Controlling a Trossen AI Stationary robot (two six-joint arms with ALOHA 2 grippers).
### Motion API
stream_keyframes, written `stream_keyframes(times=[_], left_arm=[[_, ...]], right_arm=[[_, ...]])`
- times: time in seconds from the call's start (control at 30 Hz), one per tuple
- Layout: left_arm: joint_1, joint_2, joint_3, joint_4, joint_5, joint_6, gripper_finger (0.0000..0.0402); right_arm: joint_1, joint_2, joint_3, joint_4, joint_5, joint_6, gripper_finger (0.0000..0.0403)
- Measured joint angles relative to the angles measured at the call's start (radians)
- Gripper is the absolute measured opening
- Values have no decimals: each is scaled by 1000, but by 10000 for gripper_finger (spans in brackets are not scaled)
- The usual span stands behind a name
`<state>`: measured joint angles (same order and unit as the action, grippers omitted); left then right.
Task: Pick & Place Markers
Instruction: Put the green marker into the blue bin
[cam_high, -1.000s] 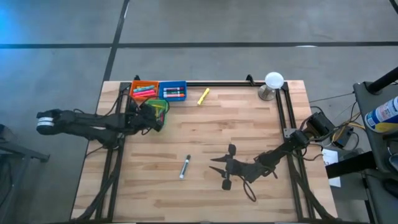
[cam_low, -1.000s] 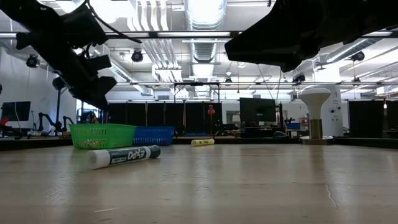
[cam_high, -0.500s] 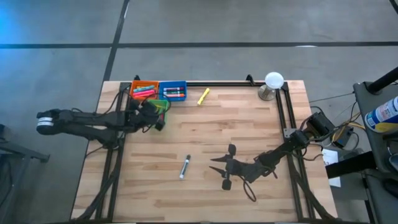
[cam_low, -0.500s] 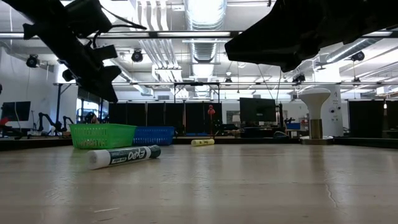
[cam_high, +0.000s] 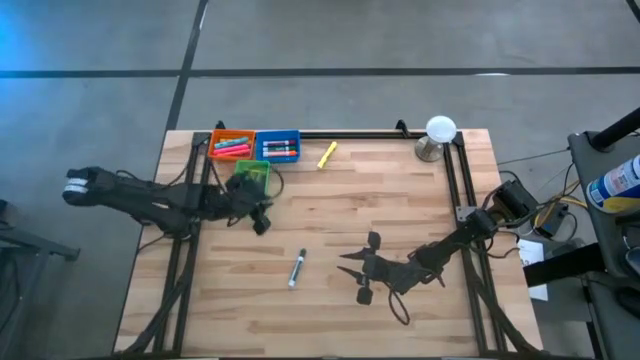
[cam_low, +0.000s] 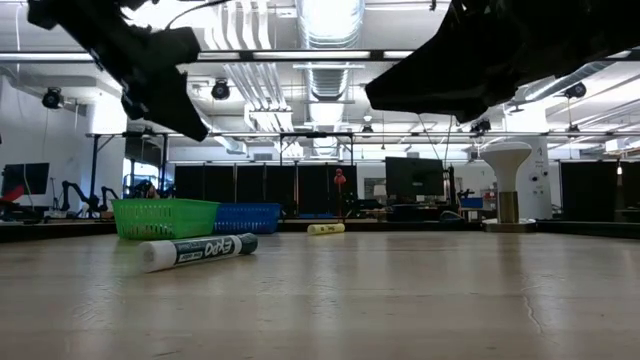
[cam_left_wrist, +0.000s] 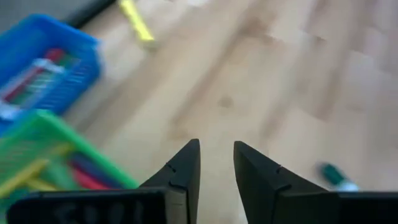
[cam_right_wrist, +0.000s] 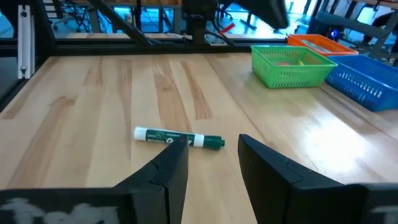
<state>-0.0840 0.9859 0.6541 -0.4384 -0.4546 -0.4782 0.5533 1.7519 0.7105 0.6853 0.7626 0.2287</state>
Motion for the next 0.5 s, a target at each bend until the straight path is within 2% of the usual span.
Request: stream_keyframes(times=[0.27, 0.4, 0.5], left_arm=[[-256, 230, 120, -16, -15, -170, 90], [-304, 388, 237, -77, -2, -260, 90], [-306, 492, 327, -157, 47, -343, 90]], right_arm=[[0, 0, 0, -2, 0, 8, 137], [0, 0, 0, -2, 0, 8, 137], [0, 0, -1, -1, 0, 8, 137]])
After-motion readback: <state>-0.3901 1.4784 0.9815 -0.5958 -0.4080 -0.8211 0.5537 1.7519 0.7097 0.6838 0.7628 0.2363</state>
